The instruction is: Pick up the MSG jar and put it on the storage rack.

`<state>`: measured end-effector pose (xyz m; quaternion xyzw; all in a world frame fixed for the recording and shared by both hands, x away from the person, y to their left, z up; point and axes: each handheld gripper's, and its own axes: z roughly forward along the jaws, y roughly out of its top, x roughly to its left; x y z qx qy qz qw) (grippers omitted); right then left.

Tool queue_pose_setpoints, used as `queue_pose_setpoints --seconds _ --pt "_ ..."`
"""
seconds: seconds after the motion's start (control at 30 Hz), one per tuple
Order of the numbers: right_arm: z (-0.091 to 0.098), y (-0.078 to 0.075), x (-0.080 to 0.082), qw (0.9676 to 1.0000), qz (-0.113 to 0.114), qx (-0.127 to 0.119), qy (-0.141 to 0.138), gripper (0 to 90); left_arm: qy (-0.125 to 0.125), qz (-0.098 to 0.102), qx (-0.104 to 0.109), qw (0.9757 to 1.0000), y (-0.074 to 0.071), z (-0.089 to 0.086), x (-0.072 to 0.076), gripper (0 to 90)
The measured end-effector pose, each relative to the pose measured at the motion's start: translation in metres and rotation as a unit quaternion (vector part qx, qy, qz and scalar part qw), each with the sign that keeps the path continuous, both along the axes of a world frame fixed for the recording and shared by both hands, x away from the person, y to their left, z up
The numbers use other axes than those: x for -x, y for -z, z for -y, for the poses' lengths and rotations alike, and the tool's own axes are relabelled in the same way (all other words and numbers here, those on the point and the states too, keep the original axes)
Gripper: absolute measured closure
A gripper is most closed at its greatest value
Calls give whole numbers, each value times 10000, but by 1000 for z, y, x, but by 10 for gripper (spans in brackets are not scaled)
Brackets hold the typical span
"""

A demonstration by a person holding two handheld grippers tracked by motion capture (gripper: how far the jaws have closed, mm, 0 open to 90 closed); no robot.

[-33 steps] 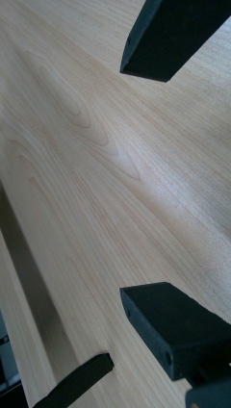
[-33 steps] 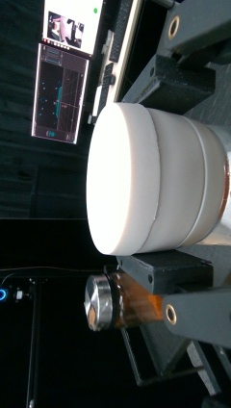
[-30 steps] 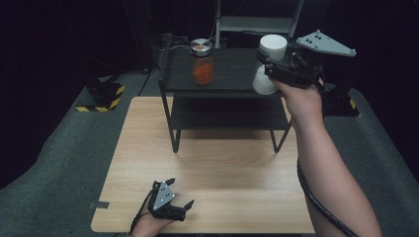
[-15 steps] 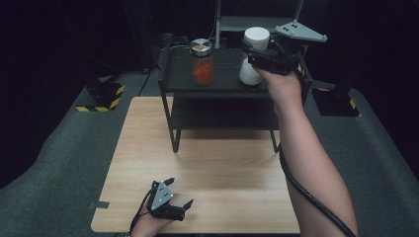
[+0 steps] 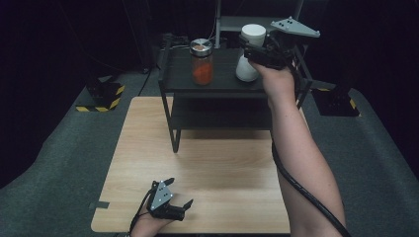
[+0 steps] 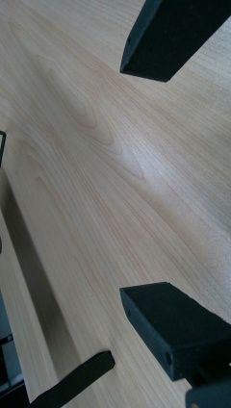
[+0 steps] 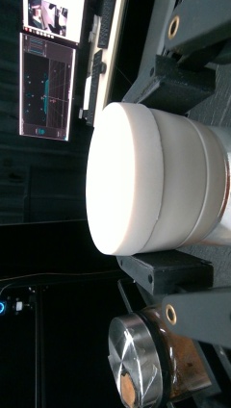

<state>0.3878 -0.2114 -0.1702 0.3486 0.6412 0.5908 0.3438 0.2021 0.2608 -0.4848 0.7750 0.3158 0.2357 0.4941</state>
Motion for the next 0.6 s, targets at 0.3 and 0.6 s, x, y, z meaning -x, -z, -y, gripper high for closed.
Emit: queue_pose_setpoints --seconds 0.3,0.6 --pt "0 2 0 10000 5 -6 -10 338 3 -8 -8 10000 0 0 0 4" --pt "0 3 1 10000 30 15 -21 336 3 -1 -15 10000 0 1 0 4"
